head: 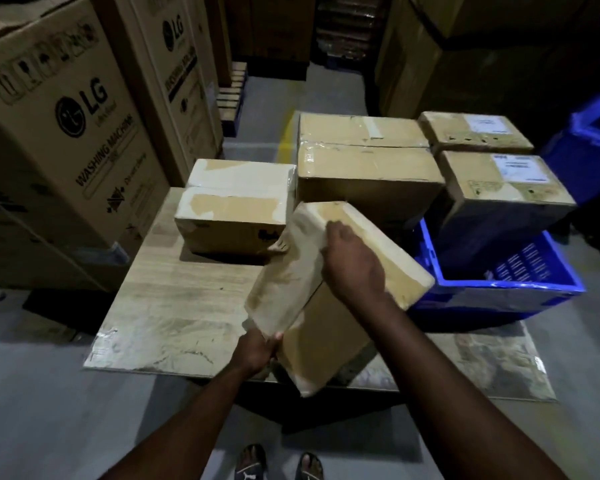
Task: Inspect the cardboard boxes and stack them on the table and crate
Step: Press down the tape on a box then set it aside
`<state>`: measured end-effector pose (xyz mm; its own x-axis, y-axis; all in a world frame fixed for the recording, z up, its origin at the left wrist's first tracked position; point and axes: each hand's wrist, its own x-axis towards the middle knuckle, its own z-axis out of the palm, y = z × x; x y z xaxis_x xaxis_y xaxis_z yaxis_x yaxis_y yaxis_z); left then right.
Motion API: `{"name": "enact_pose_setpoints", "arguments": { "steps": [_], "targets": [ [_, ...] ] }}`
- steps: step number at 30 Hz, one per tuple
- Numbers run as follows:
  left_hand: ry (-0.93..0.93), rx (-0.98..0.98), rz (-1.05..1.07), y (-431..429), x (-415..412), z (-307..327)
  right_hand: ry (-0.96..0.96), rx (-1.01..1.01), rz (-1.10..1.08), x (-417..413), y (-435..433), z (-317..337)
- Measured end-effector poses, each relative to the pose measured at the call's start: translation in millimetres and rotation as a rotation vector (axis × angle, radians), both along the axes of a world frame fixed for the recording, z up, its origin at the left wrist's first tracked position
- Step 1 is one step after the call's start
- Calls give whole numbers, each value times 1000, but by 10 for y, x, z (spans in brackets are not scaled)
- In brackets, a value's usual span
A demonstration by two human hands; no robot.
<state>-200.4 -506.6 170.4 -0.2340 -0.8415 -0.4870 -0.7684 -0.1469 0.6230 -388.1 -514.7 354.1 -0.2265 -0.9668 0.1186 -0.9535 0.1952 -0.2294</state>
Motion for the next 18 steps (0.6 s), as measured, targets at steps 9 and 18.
{"name": "enact_pose_setpoints", "arguments": {
  "steps": [9,18],
  "targets": [
    [43,-215,-402,114,26,189,149,-36,563,479,451,-379],
    [177,-1158,-423,243,-94,1620,-210,-154,267,-5,345,-396]
  ]
}}
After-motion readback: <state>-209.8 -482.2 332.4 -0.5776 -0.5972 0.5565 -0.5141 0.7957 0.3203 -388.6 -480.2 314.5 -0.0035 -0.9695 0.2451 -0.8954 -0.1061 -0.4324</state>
